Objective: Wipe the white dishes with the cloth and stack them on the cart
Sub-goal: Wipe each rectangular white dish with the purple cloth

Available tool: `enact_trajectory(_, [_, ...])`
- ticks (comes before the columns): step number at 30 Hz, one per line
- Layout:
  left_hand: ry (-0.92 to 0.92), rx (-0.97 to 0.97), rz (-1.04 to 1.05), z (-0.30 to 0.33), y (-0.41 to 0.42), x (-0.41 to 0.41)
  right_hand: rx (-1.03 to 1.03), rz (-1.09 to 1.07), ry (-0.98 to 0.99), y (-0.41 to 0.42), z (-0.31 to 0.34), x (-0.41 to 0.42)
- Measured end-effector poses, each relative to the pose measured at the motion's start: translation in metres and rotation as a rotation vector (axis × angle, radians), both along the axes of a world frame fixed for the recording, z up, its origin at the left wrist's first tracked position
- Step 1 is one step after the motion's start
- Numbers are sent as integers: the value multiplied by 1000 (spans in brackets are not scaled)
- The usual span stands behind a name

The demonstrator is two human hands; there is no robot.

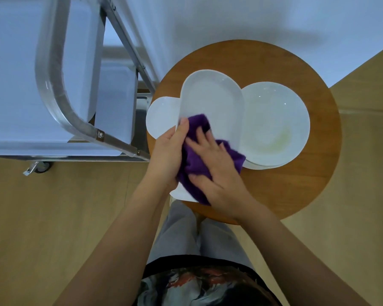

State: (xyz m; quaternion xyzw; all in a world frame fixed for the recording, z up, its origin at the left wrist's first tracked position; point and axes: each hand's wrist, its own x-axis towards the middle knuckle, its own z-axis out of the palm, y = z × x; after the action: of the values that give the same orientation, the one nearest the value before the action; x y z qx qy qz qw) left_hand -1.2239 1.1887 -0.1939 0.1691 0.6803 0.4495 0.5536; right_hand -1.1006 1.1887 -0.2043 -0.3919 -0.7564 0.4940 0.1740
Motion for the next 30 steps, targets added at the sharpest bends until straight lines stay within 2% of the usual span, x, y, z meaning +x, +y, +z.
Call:
enact_trajectory(2, [-33,-40,90,-1,0,-5,18,124,-12,-14,-1,7])
enact_trajectory(4, [-92,-110,181,-1,-1,-7,188,222,-119,-25,-3,16])
enact_trajectory(7, [-282,-219,270,2,-1,0,587,21,-205,-32,-4,16])
enact_trajectory(9, [-337,-195,274,3,-1,3,655,-116,-88,-29,0,14])
enact_trajectory(10, [-358,-155,242,6,-2,1,567,-166,13,-25,4,15])
enact_trajectory(12, [-338,-116,150,8,-7,-8,127,-305,217,-11,17,22])
enact_trajectory(14, [-174,-150,97,6,-16,-16,-246,-461,394,4,25,35])
enact_trajectory(16, [100,-157,91,-8,-26,-27,-460,-538,492,16,21,48])
enact_trajectory(17, [163,-135,77,-14,-31,-33,-572,-561,528,19,18,53])
enact_trajectory(18, [139,-93,54,-19,-33,-40,-683,-586,559,20,14,57])
enact_trajectory(21, [-185,33,21,-32,-41,-56,-936,-656,578,19,3,64])
enact_trajectory(24, [-441,45,76,-35,-46,-61,-1021,-756,568,19,-2,70])
enact_trajectory(26, [-487,40,21,-35,-46,-59,-970,-798,529,19,-3,72])
enact_trajectory(28, [-525,72,-27,-31,-46,-53,-799,-850,404,19,-5,70])
enact_trajectory(30, [-589,138,-41,-24,-46,-49,-536,-872,217,18,-3,69])
